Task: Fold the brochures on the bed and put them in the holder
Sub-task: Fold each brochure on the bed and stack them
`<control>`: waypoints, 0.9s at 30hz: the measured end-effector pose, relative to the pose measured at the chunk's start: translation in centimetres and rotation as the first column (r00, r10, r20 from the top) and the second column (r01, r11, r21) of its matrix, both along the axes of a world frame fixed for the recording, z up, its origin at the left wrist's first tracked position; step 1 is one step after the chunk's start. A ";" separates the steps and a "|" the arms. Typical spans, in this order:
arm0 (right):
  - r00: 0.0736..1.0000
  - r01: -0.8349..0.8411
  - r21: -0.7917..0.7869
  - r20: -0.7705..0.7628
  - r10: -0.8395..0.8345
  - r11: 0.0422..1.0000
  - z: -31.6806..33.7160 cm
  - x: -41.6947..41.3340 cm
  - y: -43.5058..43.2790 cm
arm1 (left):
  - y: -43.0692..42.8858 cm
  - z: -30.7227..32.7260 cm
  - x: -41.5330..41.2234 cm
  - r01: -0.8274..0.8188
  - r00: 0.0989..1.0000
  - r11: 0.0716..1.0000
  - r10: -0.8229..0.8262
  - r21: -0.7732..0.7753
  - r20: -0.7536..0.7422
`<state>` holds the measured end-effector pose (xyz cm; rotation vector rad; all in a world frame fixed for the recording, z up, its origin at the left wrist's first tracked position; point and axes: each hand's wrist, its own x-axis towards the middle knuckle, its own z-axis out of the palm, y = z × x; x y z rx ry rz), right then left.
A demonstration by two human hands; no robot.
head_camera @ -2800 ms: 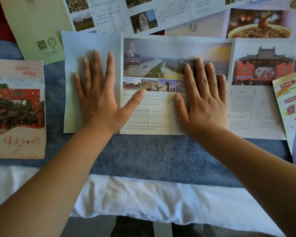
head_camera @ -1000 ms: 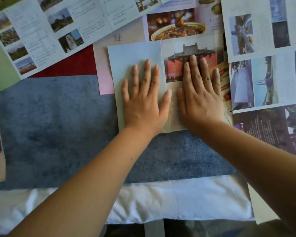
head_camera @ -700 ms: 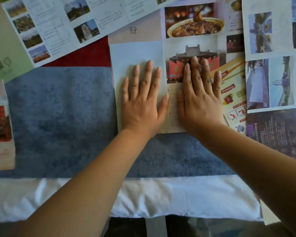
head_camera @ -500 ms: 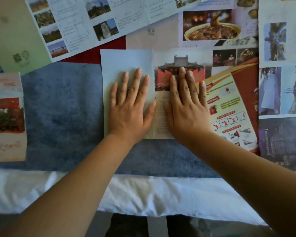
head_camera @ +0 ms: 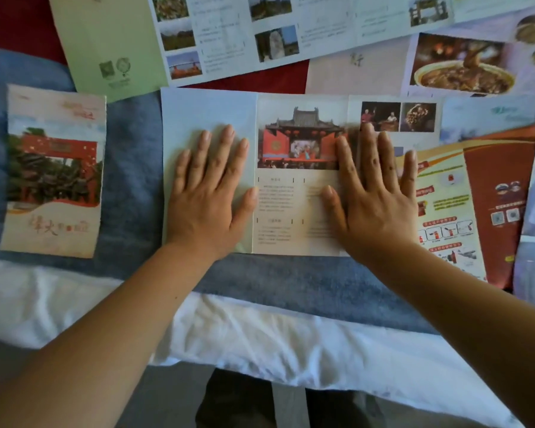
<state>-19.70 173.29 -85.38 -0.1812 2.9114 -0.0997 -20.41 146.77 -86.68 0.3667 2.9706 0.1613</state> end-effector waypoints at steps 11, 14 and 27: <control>0.999 -0.040 -0.120 -0.034 0.037 0.992 -0.8 -0.8 -3.2 | -1.9 0.9 0.0 -0.161 0.983 0.986 0.164 -0.031 0.086; 0.998 -0.047 -0.126 -0.049 0.041 0.991 -1.0 -0.7 -3.0 | -1.5 1.4 -0.3 -0.192 0.975 0.981 0.188 0.019 0.120; 0.998 -0.064 -0.060 0.018 0.066 0.996 0.6 -1.5 -7.1 | -1.9 1.7 -0.9 -0.272 0.956 0.961 0.276 -0.053 0.098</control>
